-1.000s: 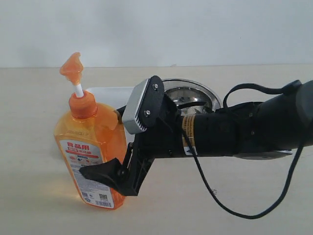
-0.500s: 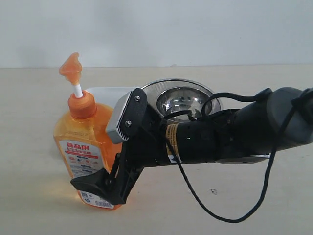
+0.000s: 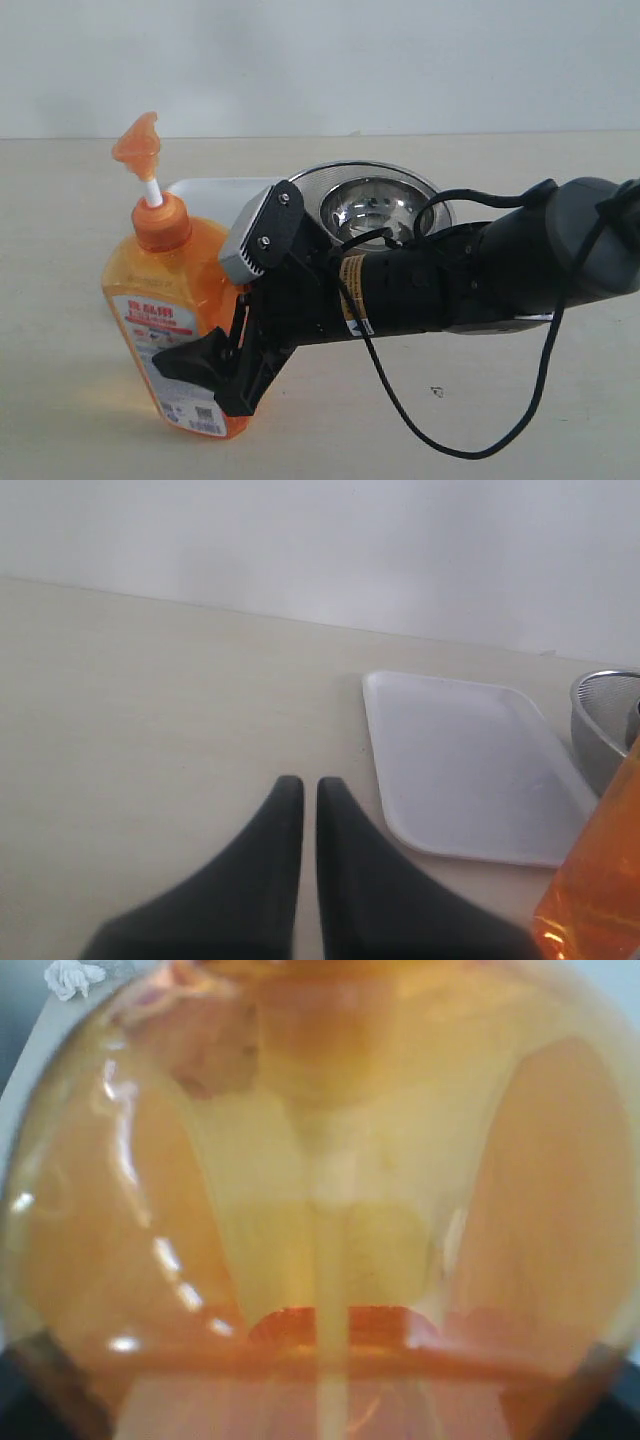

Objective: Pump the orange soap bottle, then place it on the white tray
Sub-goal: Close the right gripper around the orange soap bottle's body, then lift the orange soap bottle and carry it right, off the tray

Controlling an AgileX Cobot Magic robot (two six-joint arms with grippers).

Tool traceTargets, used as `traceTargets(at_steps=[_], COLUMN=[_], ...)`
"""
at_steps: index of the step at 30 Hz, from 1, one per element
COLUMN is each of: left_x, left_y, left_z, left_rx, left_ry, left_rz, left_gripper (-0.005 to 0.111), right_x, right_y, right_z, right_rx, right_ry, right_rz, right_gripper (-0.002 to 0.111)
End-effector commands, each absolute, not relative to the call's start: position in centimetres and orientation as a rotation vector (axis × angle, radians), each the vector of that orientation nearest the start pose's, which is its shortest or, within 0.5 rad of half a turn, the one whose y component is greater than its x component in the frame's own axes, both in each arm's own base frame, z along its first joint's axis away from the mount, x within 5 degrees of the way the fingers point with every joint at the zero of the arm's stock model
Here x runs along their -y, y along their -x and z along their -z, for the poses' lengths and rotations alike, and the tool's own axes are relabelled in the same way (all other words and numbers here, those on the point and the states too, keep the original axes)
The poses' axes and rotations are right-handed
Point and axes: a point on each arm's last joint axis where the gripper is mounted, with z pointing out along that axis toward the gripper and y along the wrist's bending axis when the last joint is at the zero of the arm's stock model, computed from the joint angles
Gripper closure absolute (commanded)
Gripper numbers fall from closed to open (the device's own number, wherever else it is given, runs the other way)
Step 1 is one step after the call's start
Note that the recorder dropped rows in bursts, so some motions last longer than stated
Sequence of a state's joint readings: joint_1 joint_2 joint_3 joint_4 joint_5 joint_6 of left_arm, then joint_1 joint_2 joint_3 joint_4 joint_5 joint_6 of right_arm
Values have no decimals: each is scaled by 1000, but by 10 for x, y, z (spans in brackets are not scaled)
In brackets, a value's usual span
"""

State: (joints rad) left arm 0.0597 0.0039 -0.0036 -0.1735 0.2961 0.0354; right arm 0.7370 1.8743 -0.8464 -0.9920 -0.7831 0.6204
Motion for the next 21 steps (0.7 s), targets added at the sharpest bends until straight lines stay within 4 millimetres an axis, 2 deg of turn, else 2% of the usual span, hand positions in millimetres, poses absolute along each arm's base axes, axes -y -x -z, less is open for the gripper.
traceTargets(at_steps=[1,3,4,21], left_x=[1,1,1,1], left_y=[-55,-55,-55,-55], left_z=[-187,-187,-187,-187], left_rx=[-1772,-1772,-1772,-1772], left_ry=[126,126,126,126], left_rz=[88,88,88,88], left_gripper=[102,102,102,102], right_x=[-278,-278,-278,-278], right_y=[-224,-225,-226,-227], right_z=[-160,-160,-160,-160], right_rx=[-1584,-1591,-1599,-1604], right_ry=[1315,1300,1286,1274], right_rz=[-966,-965,-970,-961], right_gripper=[75,103,108,107])
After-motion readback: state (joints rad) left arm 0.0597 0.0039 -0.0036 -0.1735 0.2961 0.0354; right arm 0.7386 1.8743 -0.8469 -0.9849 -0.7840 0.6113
